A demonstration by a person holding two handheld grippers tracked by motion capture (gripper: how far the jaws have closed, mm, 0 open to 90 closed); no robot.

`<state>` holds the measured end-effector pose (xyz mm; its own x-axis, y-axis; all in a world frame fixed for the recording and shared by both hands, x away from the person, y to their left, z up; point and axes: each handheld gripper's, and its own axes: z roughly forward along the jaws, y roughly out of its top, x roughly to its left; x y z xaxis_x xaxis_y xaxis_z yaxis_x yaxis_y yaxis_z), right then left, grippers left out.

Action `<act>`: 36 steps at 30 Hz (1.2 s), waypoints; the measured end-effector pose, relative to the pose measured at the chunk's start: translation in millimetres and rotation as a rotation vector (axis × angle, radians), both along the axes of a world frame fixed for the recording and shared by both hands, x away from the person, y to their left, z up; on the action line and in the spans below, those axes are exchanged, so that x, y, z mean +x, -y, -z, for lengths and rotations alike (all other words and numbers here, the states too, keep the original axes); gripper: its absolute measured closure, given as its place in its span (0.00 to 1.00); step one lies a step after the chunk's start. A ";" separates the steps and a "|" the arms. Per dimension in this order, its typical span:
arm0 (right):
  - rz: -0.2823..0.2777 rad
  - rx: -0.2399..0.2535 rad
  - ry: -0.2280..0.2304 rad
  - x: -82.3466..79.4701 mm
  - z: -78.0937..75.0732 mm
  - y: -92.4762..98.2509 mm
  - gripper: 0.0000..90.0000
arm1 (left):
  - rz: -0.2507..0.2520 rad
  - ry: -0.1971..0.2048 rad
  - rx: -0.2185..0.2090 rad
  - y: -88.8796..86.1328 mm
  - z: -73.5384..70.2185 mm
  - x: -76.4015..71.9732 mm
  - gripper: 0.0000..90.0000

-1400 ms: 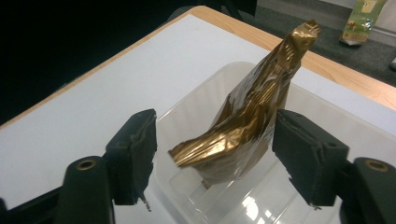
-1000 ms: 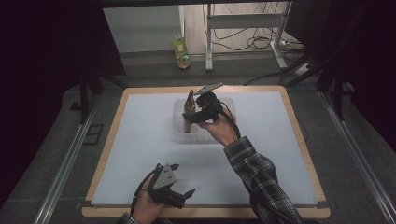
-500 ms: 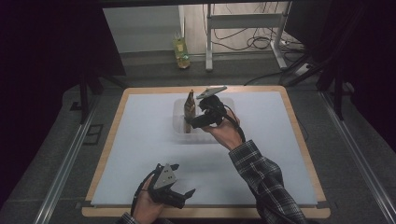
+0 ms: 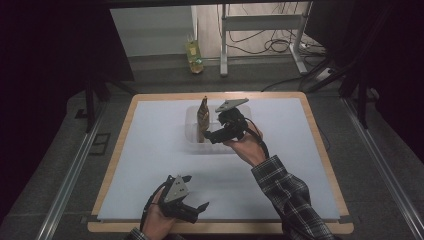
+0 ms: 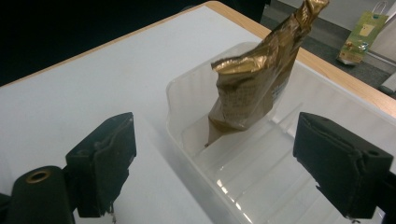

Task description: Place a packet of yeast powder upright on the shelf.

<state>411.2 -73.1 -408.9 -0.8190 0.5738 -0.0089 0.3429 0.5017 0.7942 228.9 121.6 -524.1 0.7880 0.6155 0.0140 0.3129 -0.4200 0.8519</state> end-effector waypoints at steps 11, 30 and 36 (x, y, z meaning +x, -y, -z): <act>0.002 0.009 -0.007 -5.6 5.3 15.8 0.12 | -0.005 0.002 0.001 0.2 0.4 0.3 0.00; -0.008 0.016 0.004 -26.9 10.7 48.1 0.04 | -0.016 0.004 0.012 0.5 1.1 1.1 0.00; -0.004 0.006 0.018 -36.5 11.8 57.3 0.03 | -0.018 0.004 0.012 0.5 0.8 0.9 0.00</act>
